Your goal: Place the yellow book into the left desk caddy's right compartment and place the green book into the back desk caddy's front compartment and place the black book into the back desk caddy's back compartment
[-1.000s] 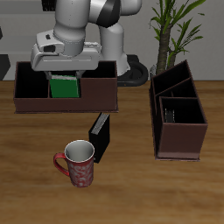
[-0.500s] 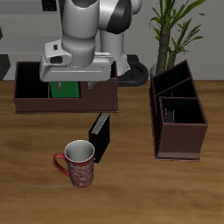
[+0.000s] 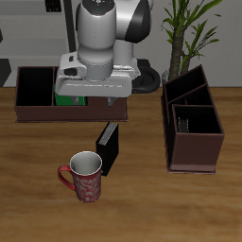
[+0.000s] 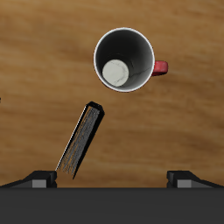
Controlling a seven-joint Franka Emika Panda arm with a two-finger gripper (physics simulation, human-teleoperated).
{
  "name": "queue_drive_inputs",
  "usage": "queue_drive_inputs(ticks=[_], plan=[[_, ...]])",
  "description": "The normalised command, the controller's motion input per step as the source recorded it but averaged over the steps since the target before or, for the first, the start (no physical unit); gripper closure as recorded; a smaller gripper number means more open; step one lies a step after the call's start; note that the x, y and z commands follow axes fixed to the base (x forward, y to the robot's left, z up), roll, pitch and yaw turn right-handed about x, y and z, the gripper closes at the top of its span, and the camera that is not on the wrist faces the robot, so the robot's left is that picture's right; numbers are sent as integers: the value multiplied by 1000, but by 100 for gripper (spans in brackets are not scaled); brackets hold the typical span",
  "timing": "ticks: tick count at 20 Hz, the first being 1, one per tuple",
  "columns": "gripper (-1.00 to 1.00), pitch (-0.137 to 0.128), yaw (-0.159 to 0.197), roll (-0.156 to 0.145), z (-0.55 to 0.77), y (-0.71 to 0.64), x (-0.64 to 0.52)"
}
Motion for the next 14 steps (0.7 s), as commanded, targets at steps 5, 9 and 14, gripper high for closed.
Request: queue_drive_inputs(ticks=[5,9,14], plan=[[-100,-68,-105,16,-270,77,-25],[-100,-61,-82,11,-189,18,10],[-100,-142,-150,70,-75,167,-63]])
